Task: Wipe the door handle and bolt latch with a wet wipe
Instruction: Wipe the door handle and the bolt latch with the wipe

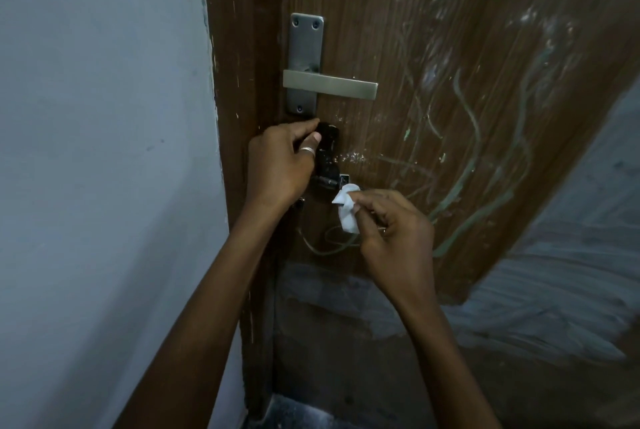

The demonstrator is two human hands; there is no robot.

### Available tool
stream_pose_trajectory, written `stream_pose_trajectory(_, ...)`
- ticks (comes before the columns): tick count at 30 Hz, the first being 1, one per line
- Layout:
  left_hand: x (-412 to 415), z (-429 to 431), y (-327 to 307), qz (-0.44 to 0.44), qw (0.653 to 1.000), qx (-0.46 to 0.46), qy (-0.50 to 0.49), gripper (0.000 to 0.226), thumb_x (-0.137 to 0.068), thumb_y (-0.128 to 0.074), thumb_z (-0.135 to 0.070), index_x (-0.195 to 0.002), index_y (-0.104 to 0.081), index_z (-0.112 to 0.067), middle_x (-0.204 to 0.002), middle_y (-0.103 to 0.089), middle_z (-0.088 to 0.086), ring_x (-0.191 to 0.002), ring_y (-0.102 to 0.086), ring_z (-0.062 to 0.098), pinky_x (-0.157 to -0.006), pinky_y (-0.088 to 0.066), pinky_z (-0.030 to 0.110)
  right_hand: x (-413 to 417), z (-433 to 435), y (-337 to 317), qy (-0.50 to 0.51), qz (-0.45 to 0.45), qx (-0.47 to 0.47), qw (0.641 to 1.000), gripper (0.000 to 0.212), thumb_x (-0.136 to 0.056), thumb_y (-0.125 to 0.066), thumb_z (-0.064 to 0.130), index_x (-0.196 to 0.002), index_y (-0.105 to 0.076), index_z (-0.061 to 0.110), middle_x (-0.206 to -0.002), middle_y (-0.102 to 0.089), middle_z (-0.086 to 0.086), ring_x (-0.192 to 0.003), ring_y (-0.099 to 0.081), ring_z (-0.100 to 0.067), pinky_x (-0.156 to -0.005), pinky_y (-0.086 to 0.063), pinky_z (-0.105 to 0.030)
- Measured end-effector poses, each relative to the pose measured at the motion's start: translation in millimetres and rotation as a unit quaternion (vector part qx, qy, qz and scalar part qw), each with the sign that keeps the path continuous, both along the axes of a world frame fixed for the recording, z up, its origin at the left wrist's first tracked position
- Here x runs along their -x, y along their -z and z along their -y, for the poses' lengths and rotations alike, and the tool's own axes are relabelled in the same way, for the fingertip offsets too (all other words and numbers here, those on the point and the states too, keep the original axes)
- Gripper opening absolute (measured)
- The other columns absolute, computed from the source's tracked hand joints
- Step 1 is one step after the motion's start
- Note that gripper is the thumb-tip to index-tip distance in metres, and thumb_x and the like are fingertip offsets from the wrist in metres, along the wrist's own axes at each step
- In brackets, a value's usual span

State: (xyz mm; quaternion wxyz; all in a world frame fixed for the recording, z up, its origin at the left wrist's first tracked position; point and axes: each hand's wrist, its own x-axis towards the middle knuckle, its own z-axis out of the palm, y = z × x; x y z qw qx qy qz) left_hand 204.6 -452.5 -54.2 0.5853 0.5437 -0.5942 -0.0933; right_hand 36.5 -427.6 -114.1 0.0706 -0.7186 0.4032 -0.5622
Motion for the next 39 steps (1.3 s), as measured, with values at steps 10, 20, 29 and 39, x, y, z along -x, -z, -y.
stream_pose_trajectory(10, -10, 1, -3, 0.242, 0.969, 0.010, -0.043, 0.040, -0.090, -0.060, 0.000, -0.128, -0.065, -0.014, -0.117, -0.062, 0.009, -0.106, -0.057, 0.022, -0.091, -0.046, 0.023, -39, 36, -46, 0.097, -0.099, 0.138, 0.981, 0.024, -0.092, -0.064, 0.004, -0.114, -0.072, 0.005, -0.105, -0.064, -0.010, -0.094, -0.059, -0.020, -0.080, -0.040, -0.017)
stream_pose_trajectory(20, -12, -13, -9, 0.370, 0.921, 0.006, -0.122, 0.031, -0.094, -0.064, -0.019, -0.125, -0.061, -0.021, -0.109, -0.049, 0.006, -0.094, -0.054, 0.021, -0.066, -0.052, 0.032, -58, 48, -37, 0.170, -0.233, 0.137, 0.948, 0.047, -0.095, -0.057, 0.007, -0.141, -0.053, 0.003, -0.122, -0.056, -0.014, -0.105, -0.050, -0.026, -0.069, -0.038, -0.023)
stream_pose_trajectory(29, -12, -16, -8, 0.464, 0.864, -0.036, -0.191, 0.059, -0.099, -0.053, -0.018, -0.153, -0.030, -0.031, -0.119, -0.048, 0.010, -0.092, -0.058, 0.022, -0.062, -0.039, 0.029, -49, 36, -46, 0.176, -0.218, 0.117, 0.953, 0.047, -0.087, -0.066, 0.004, -0.133, -0.061, 0.004, -0.116, -0.058, -0.015, -0.101, -0.054, -0.027, -0.072, -0.035, -0.023)
stream_pose_trajectory(39, -15, -17, -17, 0.520, 0.828, -0.072, -0.197, 0.072, -0.099, -0.053, -0.025, -0.157, -0.012, -0.034, -0.118, -0.053, 0.009, -0.084, -0.058, 0.021, -0.060, -0.036, 0.030, -49, 34, -2, 0.147, -0.300, 0.100, 0.937, 0.047, -0.089, -0.067, 0.004, -0.135, -0.058, 0.003, -0.117, -0.057, -0.013, -0.103, -0.051, -0.025, -0.071, -0.053, -0.032)
